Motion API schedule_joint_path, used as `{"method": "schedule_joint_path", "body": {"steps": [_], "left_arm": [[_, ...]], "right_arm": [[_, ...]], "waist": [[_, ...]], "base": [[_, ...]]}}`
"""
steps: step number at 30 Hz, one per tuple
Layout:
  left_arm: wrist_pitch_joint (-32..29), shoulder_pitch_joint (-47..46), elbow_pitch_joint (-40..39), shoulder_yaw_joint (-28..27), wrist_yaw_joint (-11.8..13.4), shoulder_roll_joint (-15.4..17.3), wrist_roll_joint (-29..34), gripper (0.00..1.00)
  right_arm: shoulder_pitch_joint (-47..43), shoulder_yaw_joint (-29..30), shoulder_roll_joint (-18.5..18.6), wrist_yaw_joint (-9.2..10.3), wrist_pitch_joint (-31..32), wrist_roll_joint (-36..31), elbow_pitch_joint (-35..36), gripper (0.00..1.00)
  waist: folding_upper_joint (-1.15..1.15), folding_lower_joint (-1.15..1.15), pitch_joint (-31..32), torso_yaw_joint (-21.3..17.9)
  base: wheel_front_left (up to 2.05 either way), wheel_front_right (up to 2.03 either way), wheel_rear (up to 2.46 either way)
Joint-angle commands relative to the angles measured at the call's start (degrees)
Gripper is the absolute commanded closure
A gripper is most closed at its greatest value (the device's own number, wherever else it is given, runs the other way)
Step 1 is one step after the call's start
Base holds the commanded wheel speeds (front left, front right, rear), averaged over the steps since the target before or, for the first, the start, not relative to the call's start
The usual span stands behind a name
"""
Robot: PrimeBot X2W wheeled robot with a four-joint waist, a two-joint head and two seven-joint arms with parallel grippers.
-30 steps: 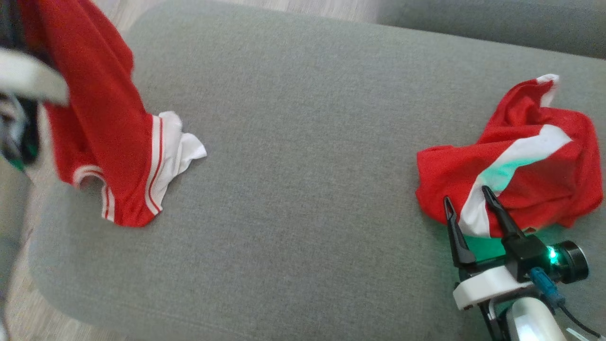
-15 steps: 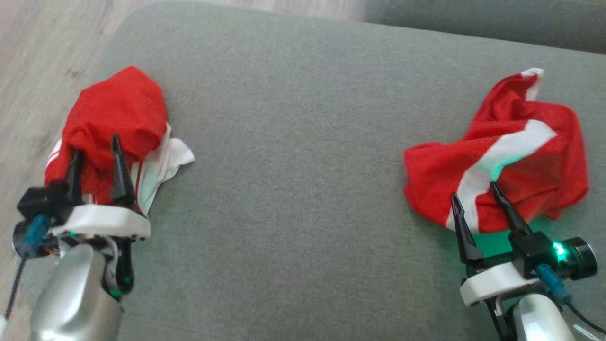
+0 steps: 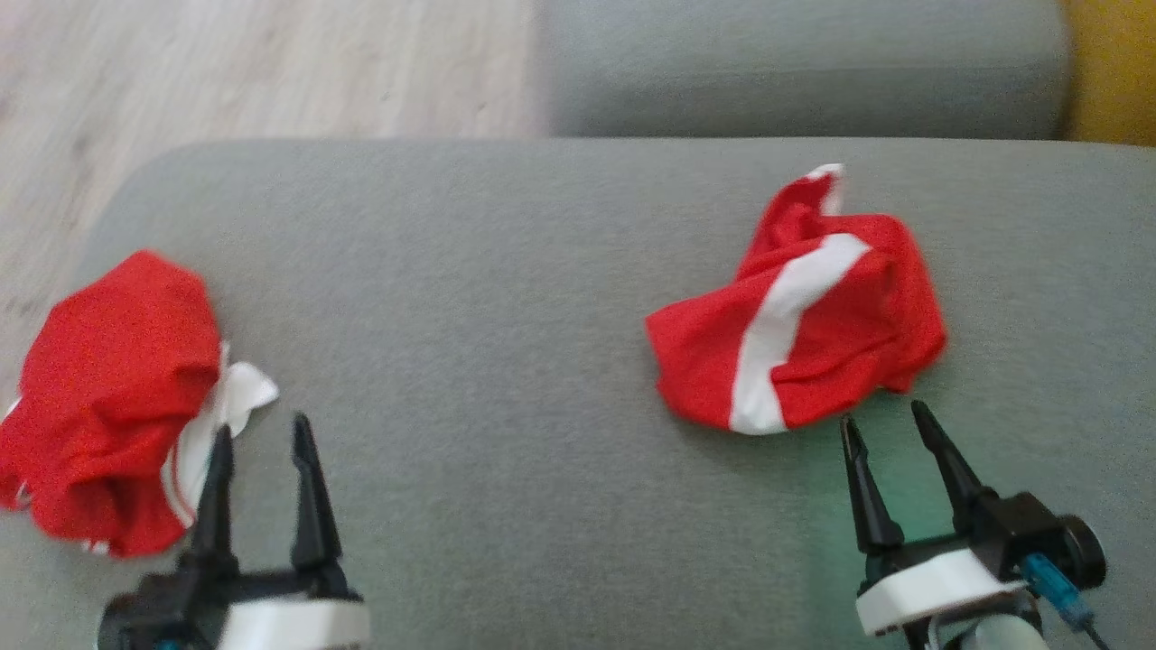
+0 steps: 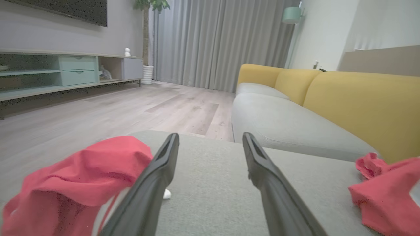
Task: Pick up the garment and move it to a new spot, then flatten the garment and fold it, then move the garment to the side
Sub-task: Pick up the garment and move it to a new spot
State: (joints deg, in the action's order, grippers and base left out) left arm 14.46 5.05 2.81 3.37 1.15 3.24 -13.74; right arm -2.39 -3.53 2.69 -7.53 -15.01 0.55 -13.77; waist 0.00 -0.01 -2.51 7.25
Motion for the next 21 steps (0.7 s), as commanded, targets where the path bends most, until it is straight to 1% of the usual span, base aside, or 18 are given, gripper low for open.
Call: {"method": "schedule_joint_path", "body": {"steps": [1,3,4,10,15,21], "left_arm": [[0.53,0.38,-1.8,-1.67,-0.23,-0.16,0.91,0.0],[0.53,2.56,-2.0,-0.22,-0.48,-0.3,2.96,0.0],[0.53,3.04,-2.21,0.36,-0.32,-0.32,2.99,0.0],[0.53,4.55,-2.76,3.67,0.75,-0.34,4.51,0.0],[0.53,4.96,-1.79,5.5,1.13,-0.35,5.28,0.0],[0.53,5.86,-0.19,6.3,1.84,-0.35,5.15,0.0]], "right_arm": [[0.72,-1.43,0.21,0.04,0.01,0.53,1.95,0.0],[-0.36,-2.03,0.2,0.04,0.01,2.42,2.63,0.0],[-0.67,-2.13,0.2,0.04,0.01,2.84,2.84,0.0],[-1.88,-2.74,0.2,0.04,0.01,4.0,3.28,0.0],[-2.68,-3.12,0.2,0.04,0.01,4.94,3.09,0.0],[-3.78,-3.17,0.2,0.04,0.01,5.15,2.89,0.0]], "waist": [[0.0,0.01,2.94,-3.6],[0.0,0.01,4.08,-5.98],[0.0,0.01,4.31,-6.7],[0.0,0.01,4.81,-9.71],[0.0,0.01,5.34,-10.47],[0.0,0.01,6.73,-9.82]], "base": [[0.0,0.0,0.0],[0.0,0.0,0.0],[0.0,0.0,0.0],[0.0,0.0,0.0],[0.0,0.0,0.0],[0.0,0.0,0.0]]}}
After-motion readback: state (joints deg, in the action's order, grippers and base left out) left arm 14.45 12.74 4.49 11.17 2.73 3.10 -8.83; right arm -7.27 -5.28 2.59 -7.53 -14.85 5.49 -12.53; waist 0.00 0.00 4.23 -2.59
